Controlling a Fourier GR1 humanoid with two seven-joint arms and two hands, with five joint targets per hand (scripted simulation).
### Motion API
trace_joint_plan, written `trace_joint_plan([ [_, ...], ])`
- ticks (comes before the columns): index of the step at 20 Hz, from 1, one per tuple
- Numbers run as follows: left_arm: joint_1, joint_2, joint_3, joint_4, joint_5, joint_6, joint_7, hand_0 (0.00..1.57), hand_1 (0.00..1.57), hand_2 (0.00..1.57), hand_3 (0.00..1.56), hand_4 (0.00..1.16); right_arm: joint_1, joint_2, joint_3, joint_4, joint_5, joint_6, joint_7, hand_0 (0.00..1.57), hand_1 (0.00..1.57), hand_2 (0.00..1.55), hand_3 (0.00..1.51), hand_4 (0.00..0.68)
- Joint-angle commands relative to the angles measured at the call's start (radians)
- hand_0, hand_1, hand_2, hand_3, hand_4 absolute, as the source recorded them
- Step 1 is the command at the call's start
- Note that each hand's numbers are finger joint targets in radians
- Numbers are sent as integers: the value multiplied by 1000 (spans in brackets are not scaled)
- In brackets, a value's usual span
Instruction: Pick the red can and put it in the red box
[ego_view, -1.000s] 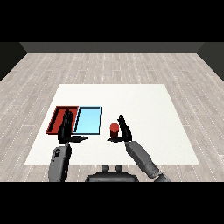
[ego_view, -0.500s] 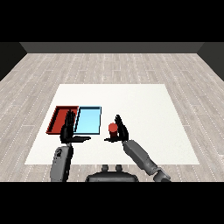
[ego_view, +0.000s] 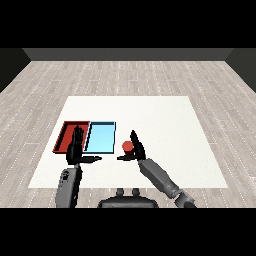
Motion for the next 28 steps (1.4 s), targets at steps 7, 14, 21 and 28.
trace_joint_plan([
  [7, -1, 12, 3, 42, -10, -15, -34, 0, 0, 0, 0, 0, -15, 4, 69, 43, -32, -235, 65, 1571, 1571, 1497, 1447, 574],
  [14, -16, -11, -8, 50, -22, 9, -45, 0, 0, 0, 0, 0, -58, 4, 63, 22, 10, -282, 182, 1571, 1571, 1484, 1429, 575],
  [21, -54, 42, 59, 57, 13, -11, -35, 0, 0, 0, 0, 0, -98, 4, 48, 79, -26, -257, 131, 1571, 1571, 1486, 1426, 581],
  [28, 54, 12, -10, 19, -27, -23, -59, 0, 0, 0, 0, 0, -58, 3, -72, 3, 146, -222, 170, 1571, 1571, 1480, 1407, 590],
])
